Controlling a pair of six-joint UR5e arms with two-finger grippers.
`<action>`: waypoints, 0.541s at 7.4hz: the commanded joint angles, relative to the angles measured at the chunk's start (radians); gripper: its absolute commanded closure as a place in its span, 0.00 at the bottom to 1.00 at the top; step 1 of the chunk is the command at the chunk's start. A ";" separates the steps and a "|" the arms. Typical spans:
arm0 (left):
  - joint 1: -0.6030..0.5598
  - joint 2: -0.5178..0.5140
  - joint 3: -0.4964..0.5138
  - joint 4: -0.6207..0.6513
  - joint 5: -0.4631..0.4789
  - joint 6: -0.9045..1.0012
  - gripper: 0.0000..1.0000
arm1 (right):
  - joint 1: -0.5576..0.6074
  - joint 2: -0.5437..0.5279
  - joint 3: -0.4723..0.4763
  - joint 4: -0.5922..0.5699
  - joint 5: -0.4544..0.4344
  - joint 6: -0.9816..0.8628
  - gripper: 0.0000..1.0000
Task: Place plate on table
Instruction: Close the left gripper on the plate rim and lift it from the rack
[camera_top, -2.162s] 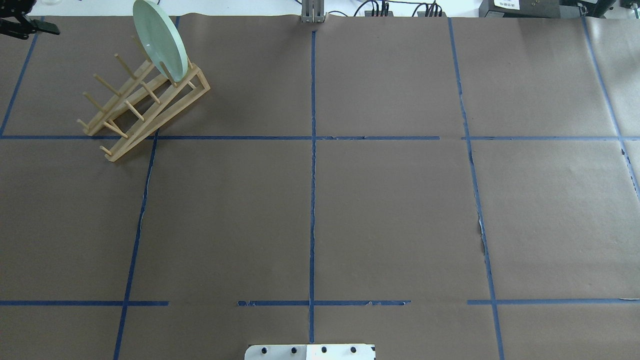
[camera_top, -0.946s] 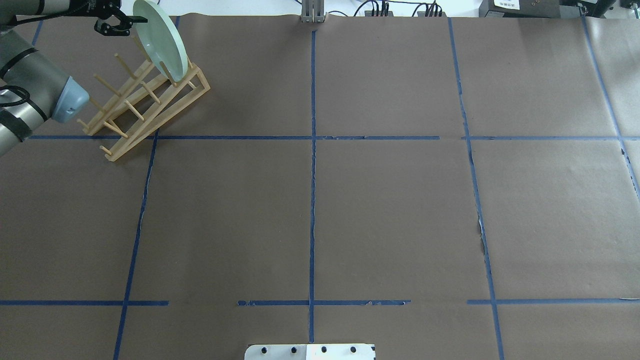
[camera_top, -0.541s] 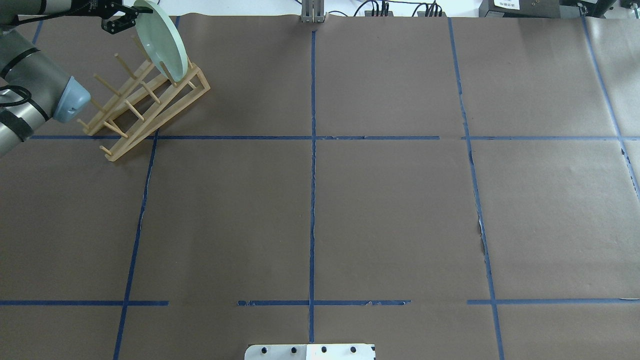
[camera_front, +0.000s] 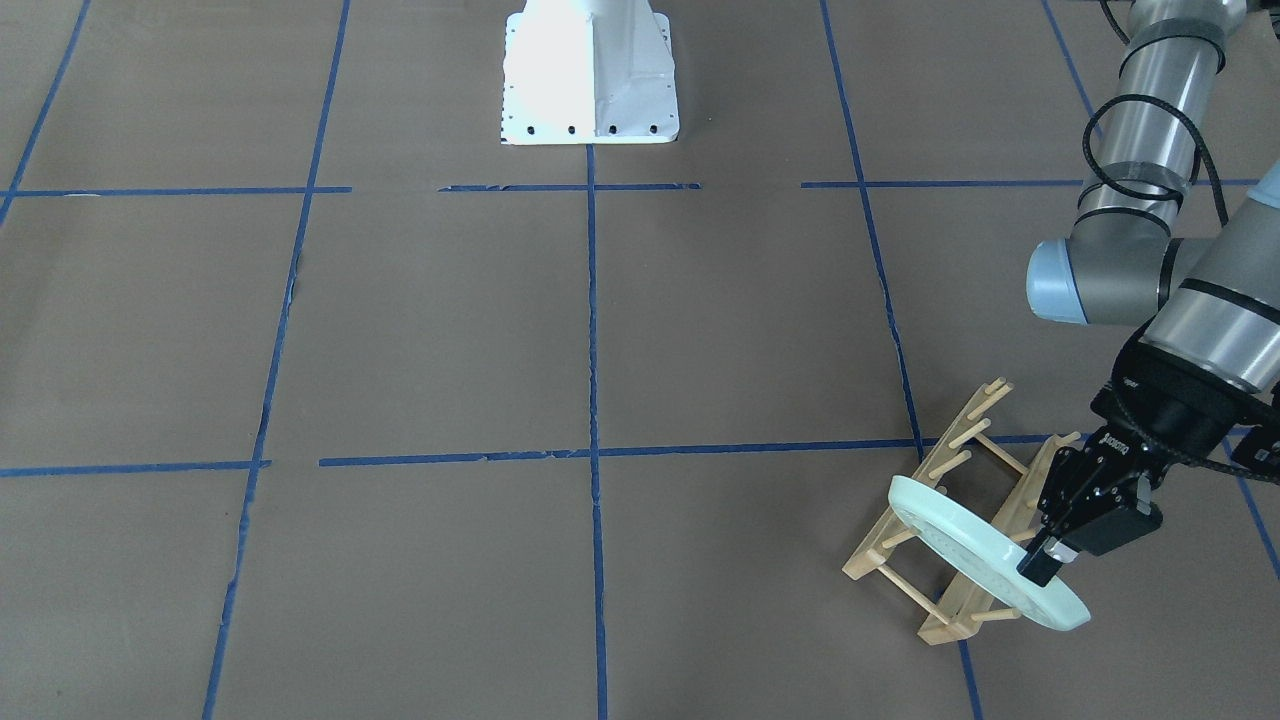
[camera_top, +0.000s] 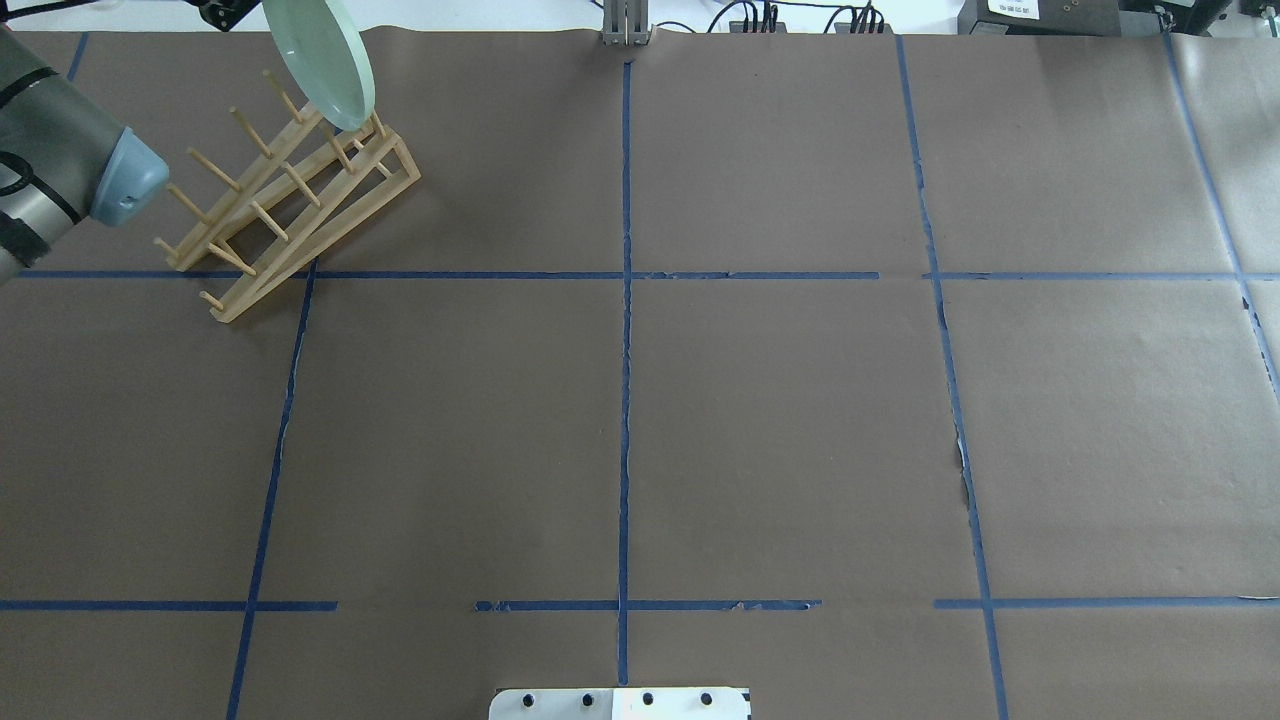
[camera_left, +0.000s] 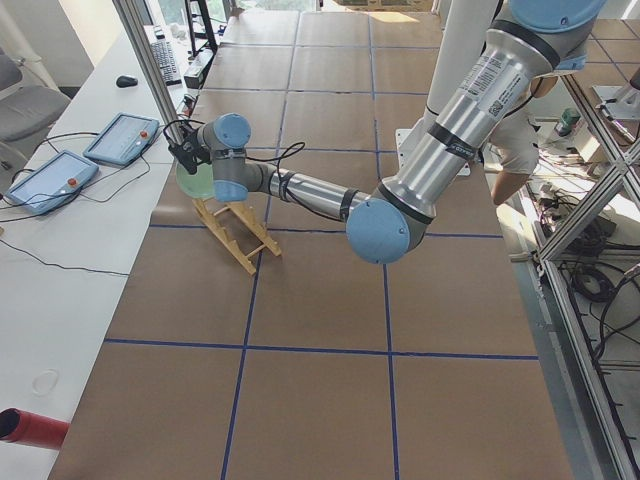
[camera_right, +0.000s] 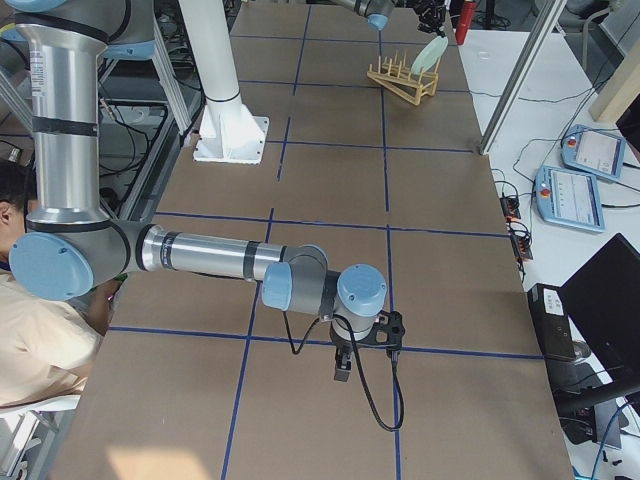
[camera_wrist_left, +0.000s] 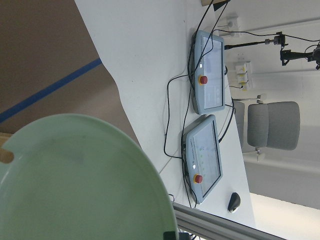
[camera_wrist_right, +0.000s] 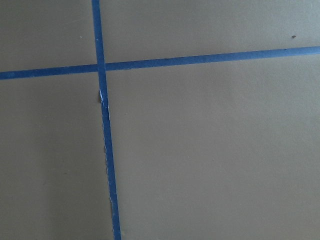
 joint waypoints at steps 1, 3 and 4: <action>-0.083 -0.002 -0.092 0.055 -0.091 -0.047 1.00 | 0.000 0.000 0.000 0.000 0.000 0.000 0.00; -0.085 -0.037 -0.180 0.256 -0.202 -0.041 1.00 | 0.000 0.000 0.000 0.000 0.000 0.000 0.00; -0.078 -0.084 -0.221 0.437 -0.236 -0.003 1.00 | 0.000 0.000 0.000 0.000 0.000 0.000 0.00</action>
